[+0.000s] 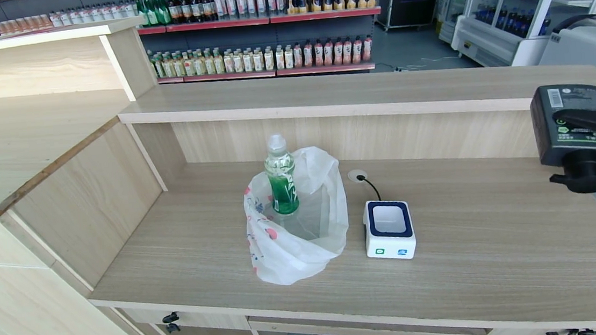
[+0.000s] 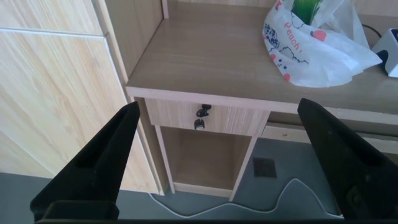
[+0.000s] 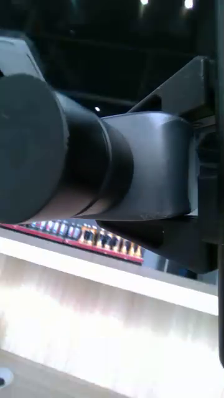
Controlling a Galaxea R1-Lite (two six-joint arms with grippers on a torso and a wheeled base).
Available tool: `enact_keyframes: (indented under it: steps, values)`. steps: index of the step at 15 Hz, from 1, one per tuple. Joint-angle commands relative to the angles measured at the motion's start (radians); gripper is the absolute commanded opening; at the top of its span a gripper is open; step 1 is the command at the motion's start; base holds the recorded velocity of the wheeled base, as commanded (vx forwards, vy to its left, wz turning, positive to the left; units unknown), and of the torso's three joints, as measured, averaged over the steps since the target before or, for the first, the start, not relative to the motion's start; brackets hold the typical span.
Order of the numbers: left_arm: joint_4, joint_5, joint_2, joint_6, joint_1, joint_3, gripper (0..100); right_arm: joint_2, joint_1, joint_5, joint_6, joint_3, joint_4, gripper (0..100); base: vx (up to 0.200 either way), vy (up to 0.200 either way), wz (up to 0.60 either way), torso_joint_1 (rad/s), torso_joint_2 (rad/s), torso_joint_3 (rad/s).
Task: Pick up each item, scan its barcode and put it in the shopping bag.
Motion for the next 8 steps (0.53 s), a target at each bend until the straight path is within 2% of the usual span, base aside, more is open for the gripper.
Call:
enact_keyframes:
  steps: [1,2,3,5,7,8]
  values:
    - [0.0,0.0,0.001,-0.001,0.001,0.0,100,-0.131,0.315,-0.012,-0.159,0.019,-0.083,0,0.0,0.0,0.0,0.0,0.0,0.0]
    - [0.0,0.0,0.001,-0.001,0.001,0.0,100,-0.134,0.386,-0.046,-0.184,0.007,-0.104,0,0.0,0.0,0.0,0.0,0.0,0.0]
    - [0.0,0.0,0.001,-0.001,0.001,0.0,100,-0.151,0.524,-0.147,-0.222,-0.006,-0.121,0,0.0,0.0,0.0,0.0,0.0,0.0]
    - [0.0,0.0,0.001,-0.001,0.001,0.0,100,-0.179,0.73,-0.287,-0.346,-0.003,-0.106,0,0.0,0.0,0.0,0.0,0.0,0.0]
    - [0.0,0.0,0.001,-0.001,0.001,0.0,100,-0.174,0.858,-0.295,-0.441,0.004,-0.066,0,0.0,0.0,0.0,0.0,0.0,0.0]
    - [0.0,0.0,0.001,-0.001,0.001,0.0,100,-0.171,0.878,-0.295,-0.474,0.002,-0.045,0,0.0,0.0,0.0,0.0,0.0,0.0]
